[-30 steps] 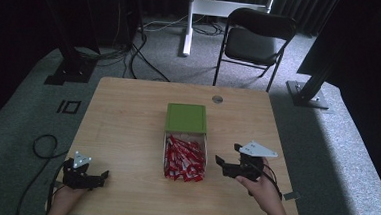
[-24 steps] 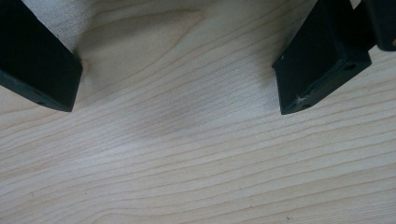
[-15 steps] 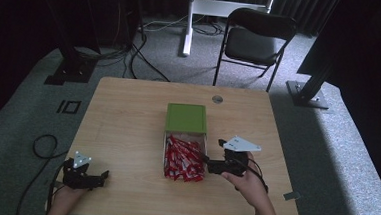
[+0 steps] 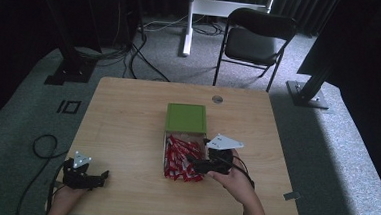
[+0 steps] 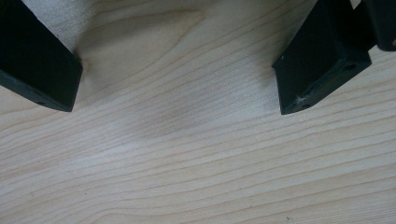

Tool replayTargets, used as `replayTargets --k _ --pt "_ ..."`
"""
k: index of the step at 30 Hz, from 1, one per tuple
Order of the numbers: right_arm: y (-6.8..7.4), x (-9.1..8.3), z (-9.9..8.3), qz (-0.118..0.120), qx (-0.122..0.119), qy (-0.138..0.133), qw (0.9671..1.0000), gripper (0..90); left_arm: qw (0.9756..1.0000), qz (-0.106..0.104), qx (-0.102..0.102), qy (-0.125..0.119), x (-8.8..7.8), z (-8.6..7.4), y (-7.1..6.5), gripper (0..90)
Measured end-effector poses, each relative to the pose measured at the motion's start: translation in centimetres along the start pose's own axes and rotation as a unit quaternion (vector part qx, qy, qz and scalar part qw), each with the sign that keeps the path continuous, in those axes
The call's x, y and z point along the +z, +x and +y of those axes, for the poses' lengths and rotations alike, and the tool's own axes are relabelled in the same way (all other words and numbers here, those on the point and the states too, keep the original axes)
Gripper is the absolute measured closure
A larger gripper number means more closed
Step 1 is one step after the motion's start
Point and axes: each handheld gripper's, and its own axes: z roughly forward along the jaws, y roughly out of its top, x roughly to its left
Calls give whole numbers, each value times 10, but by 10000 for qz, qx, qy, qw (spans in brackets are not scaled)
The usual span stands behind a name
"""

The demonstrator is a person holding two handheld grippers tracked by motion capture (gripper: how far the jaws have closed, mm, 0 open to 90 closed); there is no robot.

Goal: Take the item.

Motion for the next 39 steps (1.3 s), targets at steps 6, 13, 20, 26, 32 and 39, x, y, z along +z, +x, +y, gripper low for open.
replayTargets --k 6,13,20,26,32,39 --pt "6 9 3 84 -45 2 10000 175 10000 0 -7 -9 0 0 0 14" --pt "13 19 4 71 -63 80 9999 286 10000 1 -7 -14 0 0 0 14" --pt "20 29 3 49 23 282 9996 492 10000 -2 -19 -16 0 0 0 15" --pt "24 39 0 -95 50 392 9992 598 10000 -1 -19 -17 0 0 0 14" --pt "28 49 -3 -268 43 555 9981 712 10000 0 -8 -11 0 0 0 15" --pt "32 63 -11 -589 133 740 9954 702 10000 0 -4 -5 0 0 0 15"
